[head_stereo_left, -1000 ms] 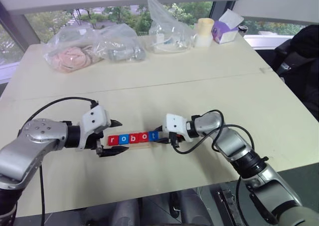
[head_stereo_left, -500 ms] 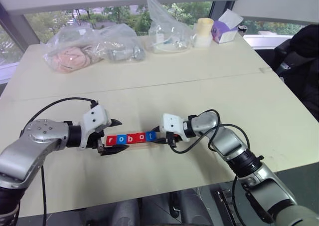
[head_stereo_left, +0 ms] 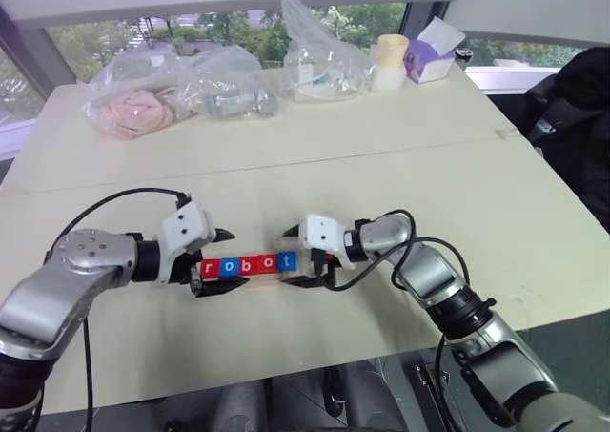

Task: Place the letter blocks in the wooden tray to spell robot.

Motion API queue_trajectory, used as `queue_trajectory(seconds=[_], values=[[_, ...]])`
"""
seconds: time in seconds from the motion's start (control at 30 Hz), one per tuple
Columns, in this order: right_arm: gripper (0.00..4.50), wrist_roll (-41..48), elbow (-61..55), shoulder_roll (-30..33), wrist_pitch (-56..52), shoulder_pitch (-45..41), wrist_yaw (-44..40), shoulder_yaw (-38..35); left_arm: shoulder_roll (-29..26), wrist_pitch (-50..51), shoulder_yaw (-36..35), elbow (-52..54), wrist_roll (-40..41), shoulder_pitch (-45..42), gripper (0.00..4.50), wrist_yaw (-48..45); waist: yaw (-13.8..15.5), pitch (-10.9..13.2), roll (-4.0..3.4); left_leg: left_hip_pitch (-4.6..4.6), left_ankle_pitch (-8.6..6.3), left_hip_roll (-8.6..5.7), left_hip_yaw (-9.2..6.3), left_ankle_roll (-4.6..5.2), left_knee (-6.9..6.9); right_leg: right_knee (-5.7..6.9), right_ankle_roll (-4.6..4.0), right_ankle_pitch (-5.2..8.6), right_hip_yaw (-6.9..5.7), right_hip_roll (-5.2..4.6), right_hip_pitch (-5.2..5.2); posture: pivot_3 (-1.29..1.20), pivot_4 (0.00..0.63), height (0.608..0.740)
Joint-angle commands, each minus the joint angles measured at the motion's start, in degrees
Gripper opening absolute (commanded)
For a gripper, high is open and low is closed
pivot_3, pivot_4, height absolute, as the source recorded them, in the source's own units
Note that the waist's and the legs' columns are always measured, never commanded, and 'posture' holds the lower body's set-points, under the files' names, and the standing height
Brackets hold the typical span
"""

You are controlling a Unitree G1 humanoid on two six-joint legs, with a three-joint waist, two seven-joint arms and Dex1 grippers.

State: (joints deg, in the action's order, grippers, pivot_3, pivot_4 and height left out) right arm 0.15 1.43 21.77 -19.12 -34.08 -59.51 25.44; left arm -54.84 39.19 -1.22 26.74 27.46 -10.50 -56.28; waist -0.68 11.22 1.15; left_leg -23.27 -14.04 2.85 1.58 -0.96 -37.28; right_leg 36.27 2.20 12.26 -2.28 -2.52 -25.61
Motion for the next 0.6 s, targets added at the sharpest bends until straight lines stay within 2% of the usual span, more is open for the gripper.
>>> queue_trajectory(seconds=[0.03, 0.3, 0.43, 0.6], values=[[4.42, 2.07, -0.30, -0.76, 0.99, -2.96, 1.75, -4.37, -0.16, -0.86, -0.69, 0.17, -0.17, -1.05, 4.50, -0.15, 0.00, 0.00, 0.00, 0.00, 0.00, 0.00, 0.00, 0.00, 0.00, 0.00, 0.00, 0.00, 0.00, 0.00, 0.00, 0.00, 0.150, 0.740], [4.42, 1.15, 2.10, -0.12, 2.73, -3.18, 7.07, -8.86, -0.31, -0.60, -0.90, -0.24, 0.00, -1.50, 4.50, -0.27, 0.00, -0.01, 0.00, 0.00, 0.00, 0.00, 0.00, 0.00, 0.00, 0.02, 0.00, 0.00, 0.00, -0.01, 0.01, 0.00, 0.150, 0.740], [4.42, -2.31, 3.64, 0.96, 5.77, -1.35, 8.48, -6.48, -0.13, -0.68, -0.43, -0.61, -0.15, -2.00, 4.50, -0.30, -0.02, -0.01, 0.00, 0.00, 0.00, 0.00, 0.00, 0.00, 0.00, 0.02, 0.00, 0.00, 0.00, -0.01, 0.01, 0.00, 0.150, 0.740], [4.42, -2.48, 2.12, 0.62, 5.16, 0.21, 8.08, -5.13, -0.23, -0.46, -0.45, -0.34, 0.00, -2.14, 4.50, -0.36, -0.11, -0.01, 0.00, 0.01, 0.00, 0.00, 0.00, 0.00, 0.00, 0.03, 0.00, 0.00, 0.00, 0.00, 0.00, 0.00, 0.150, 0.740]])
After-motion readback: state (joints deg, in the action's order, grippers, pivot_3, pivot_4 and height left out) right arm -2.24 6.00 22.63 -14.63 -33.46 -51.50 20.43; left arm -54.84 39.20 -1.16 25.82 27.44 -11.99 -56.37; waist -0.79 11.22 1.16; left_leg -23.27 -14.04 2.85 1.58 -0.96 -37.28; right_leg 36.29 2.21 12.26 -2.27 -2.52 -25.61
